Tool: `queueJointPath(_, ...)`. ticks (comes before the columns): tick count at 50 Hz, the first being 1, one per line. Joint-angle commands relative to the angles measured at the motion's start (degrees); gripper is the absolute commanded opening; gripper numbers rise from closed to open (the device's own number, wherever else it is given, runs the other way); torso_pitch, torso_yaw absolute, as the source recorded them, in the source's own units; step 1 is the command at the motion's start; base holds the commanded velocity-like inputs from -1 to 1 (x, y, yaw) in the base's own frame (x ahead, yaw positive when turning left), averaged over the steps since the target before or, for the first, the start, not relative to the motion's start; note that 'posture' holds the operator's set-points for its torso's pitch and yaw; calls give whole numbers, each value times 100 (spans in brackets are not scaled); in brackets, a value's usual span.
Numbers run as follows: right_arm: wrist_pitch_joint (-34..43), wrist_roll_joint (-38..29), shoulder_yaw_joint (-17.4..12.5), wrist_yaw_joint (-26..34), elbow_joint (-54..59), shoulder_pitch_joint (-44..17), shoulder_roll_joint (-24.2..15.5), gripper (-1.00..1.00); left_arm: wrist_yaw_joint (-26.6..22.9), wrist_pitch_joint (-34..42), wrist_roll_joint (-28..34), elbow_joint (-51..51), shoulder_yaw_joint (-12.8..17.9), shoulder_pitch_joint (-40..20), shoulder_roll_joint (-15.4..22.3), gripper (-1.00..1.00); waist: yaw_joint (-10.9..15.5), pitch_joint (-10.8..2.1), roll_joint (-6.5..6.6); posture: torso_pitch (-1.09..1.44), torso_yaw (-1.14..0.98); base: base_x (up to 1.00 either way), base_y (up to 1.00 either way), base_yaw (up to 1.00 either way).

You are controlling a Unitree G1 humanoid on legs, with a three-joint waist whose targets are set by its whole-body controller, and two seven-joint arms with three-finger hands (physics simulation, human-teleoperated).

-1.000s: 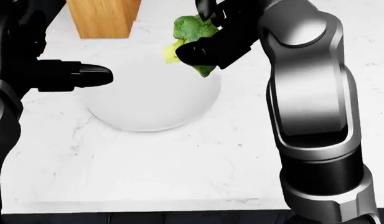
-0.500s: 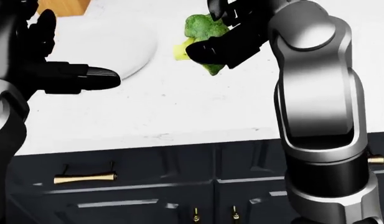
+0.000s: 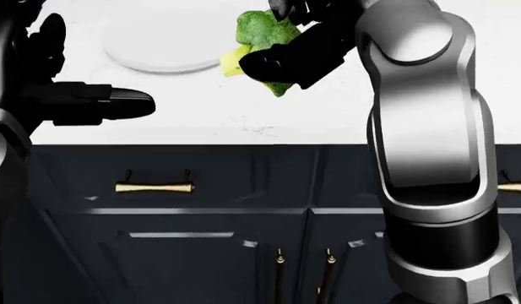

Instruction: Place the broccoli on the top rack of the oven.

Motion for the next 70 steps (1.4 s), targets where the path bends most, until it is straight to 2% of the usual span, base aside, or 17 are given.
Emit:
queueJointPath(1, -142, -90, -94, -63, -155, -130, -60, -100, -20, -174, -6, -207, 1, -159, 32, 100, 59, -188, 18, 0, 0, 0, 0, 65)
queueJointPath(13, -206, -153, -88, -37, -212, 7, -17, -100, -33, -214, 24, -209, -9, -103, -4, 100, 159, -214, -107, 0, 0, -3, 0, 100)
queueJointPath(20, -155, -189, -67, 18, -246, -12, -13, -100, -36, -177, 13, -270, 12, -73, 4, 100, 108, -139, 262, 0, 0, -4, 0, 100)
queueJointPath(25, -151, -210, -70, 58, -210, -79, -19, -100, -26, -122, 0, -263, 16, -157, 24, 100, 108, -337, 735, 0, 0, -4, 0, 100)
queueJointPath(35, -176, -232, -56, 84, -195, -50, 23, -100, -24, -165, -6, -227, 13, -145, 25, 100, 78, -111, -21, 0, 0, -4, 0, 100)
queueJointPath(38, -172, -239, -53, 96, -202, -52, 25, -100, -30, -182, -8, -221, 20, -128, 30, 100, 7, -251, -562, 0, 0, -4, 0, 100)
queueJointPath(39, -177, -243, -56, 91, -206, -40, 27, -100, -31, -185, -7, -219, 22, -124, 32, 100, 32, -120, -247, 0, 0, -5, 0, 100)
queueJointPath(41, -168, -251, -53, 95, -240, -15, 35, -100, -32, -185, -8, -236, 25, -106, 34, 100, 87, -199, -332, 0, 0, -4, 0, 100)
queueJointPath(44, -184, -253, -57, 97, -247, 7, 35, -100, -33, -196, -5, -248, 22, -78, 27, 100, 102, -210, -169, 0, 0, -4, 0, 100)
queueJointPath(51, -221, -265, -45, 85, -259, 81, 44, -100, -50, -203, -3, -267, 27, -47, 29, 100, 30, -171, 451, 0, 0, -4, 0, 100)
queueJointPath(53, -177, -280, -43, 104, -294, 70, 40, -100, -52, -194, -1, -278, 32, -42, 34, 100, 37, -388, 803, 0, 0, -4, 0, 100)
queueJointPath(54, -171, -283, -43, 107, -297, 66, 41, -100, -51, -192, -1, -281, 32, -43, 34, 100, 81, -214, 632, 0, 0, -4, 0, 100)
queueJointPath(57, -210, -276, -49, 92, -290, 99, 57, -100, -45, -177, 2, -299, 24, -38, 25, 100, 167, -302, 483, 0, 0, -4, 0, 100)
queueJointPath(65, -247, -274, -54, 73, -289, 139, 66, -100, -44, -130, 3, -311, 27, -76, 34, 100, 72, -120, -64, 0, 0, -4, 0, 100)
queueJointPath(67, -245, -280, -53, 74, -293, 132, 59, -100, -36, -107, 2, -327, 23, -90, 29, 100, 55, -215, -399, 0, 0, -4, 0, 100)
queueJointPath(68, -245, -279, -54, 77, -293, 128, 59, -100, -34, -104, 1, -330, 20, -93, 25, 100, 102, -313, -370, 0, 0, -3, 0, 100)
queueJointPath(70, -233, -284, -48, 83, -307, 129, 58, -100, -39, -120, 3, -315, 19, -93, 25, 100, 94, -160, -337, 0, 0, -4, 0, 100)
